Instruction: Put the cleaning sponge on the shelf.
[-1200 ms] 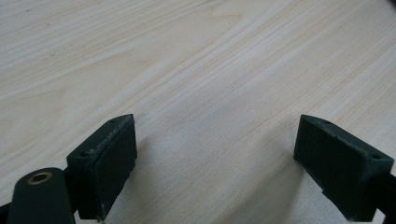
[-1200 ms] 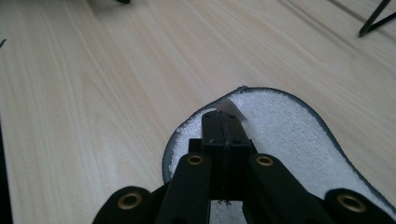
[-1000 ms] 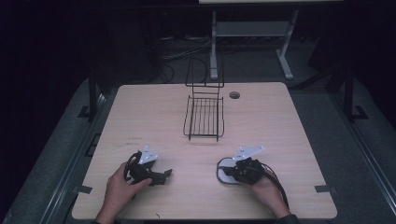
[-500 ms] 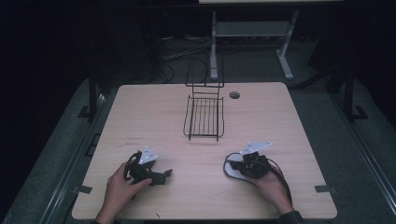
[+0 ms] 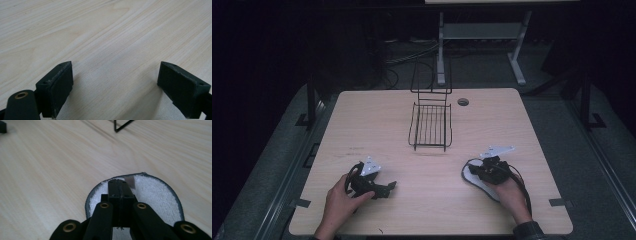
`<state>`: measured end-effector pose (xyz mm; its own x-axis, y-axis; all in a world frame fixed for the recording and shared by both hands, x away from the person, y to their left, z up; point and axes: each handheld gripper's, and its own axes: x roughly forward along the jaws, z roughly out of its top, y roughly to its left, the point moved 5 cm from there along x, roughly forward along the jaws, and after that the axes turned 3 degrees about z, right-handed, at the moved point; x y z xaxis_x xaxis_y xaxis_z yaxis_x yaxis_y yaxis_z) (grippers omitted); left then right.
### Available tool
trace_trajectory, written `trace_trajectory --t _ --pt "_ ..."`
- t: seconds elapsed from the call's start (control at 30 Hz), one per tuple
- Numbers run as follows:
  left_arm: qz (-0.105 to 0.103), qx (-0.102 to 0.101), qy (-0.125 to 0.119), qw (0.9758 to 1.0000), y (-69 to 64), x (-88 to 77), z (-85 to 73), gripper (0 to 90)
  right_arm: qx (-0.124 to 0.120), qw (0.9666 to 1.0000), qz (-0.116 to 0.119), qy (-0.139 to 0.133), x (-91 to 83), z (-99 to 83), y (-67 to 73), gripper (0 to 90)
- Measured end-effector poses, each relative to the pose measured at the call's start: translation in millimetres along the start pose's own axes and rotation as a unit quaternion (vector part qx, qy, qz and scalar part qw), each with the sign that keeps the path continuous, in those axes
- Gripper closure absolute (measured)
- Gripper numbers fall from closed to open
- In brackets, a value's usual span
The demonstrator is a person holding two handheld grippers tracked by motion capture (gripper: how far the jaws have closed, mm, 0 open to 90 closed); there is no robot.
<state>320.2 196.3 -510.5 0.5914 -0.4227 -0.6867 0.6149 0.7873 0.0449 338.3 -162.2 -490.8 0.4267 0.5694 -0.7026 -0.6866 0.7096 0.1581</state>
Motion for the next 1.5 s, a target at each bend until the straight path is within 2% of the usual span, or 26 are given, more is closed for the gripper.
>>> trace_trajectory --t 0.23,0.5,0.6,0.63,0.67,0.7,0.73,0.8,0.83,0.87,0.9,0.93,1.0,1.03,1.07,1.17,1.33,1.5 --pt "0.000 0.000 0.000 1.0000 -0.1 0.0 0.0 12.4 0.012 0.9999 -0.004 -0.005 -3.0 -1.8 -8.1 89.7" --pt "0.000 0.000 0.000 1.0000 0.0 0.0 0.0 12.4 0.009 0.9998 -0.003 -0.019 -15.1 -1.3 -6.8 82.1" --pt "0.000 0.000 0.000 1.0000 0.0 0.0 0.0 12.4 0.013 0.9995 -0.006 -0.027 -23.1 -2.8 -7.3 73.5" --pt "0.000 0.000 0.000 1.0000 0.0 0.0 0.0 12.4 0.013 0.9995 -0.006 -0.027 -23.1 -2.8 -7.3 73.5" --pt "0.000 0.000 0.000 1.0000 -0.1 0.0 0.0 12.4 0.016 0.9994 -0.007 -0.028 -26.7 -4.2 -8.1 68.3" --pt "0.000 0.000 0.000 1.0000 -0.1 0.0 0.0 12.4 0.016 0.9994 -0.007 -0.028 -26.7 -4.2 -8.1 68.3" --pt "0.000 0.000 0.000 1.0000 -0.1 0.0 0.0 12.4 0.014 0.9994 -0.014 -0.030 -30.8 -6.0 -8.9 61.8" --pt "0.000 0.000 0.000 1.0000 -0.1 0.0 0.0 12.4 0.013 0.9993 -0.014 -0.030 -32.5 -6.7 -9.3 59.8" --pt "0.000 0.000 0.000 1.0000 -0.1 0.0 0.0 12.4 0.016 0.9993 -0.016 -0.031 -36.6 -9.3 -11.1 53.1" --pt "0.000 0.000 0.000 1.0000 -0.1 0.0 0.0 12.4 0.020 0.9992 -0.016 -0.030 -38.0 -10.5 -11.7 50.4" --pt "0.000 0.000 0.000 1.0000 -0.1 0.0 0.0 12.4 0.020 0.9992 -0.016 -0.030 -38.0 -10.5 -11.7 50.4" --pt "0.000 0.000 0.000 1.0000 0.0 0.0 0.0 12.4 0.020 0.9990 -0.023 -0.031 -41.3 -12.9 -14.3 42.3" --pt "0.000 0.000 0.000 1.0000 0.0 0.0 0.0 12.4 0.020 0.9988 -0.029 -0.033 -44.4 -15.2 -17.3 36.8" --pt "0.000 0.000 0.000 1.0000 0.0 0.0 0.0 12.4 0.020 0.9988 -0.029 -0.033 -44.4 -15.2 -17.3 36.8" --pt "0.000 0.000 0.000 1.0000 0.0 0.0 0.0 12.4 0.022 0.9988 -0.033 -0.030 -46.7 -18.1 -20.5 29.0" --pt "0.000 0.000 0.000 1.0000 -0.1 0.0 0.0 12.4 0.022 0.9986 -0.039 -0.028 -50.1 -23.0 -25.0 18.3" --pt "0.000 0.000 0.000 1.0000 0.0 0.0 0.0 12.4 0.024 0.9989 -0.037 -0.017 -55.2 -32.3 -32.8 13.3" --pt "0.000 0.000 0.000 1.0000 -0.1 0.0 0.0 12.4 0.029 0.9988 -0.035 -0.019 -56.2 -33.9 -36.3 9.6"
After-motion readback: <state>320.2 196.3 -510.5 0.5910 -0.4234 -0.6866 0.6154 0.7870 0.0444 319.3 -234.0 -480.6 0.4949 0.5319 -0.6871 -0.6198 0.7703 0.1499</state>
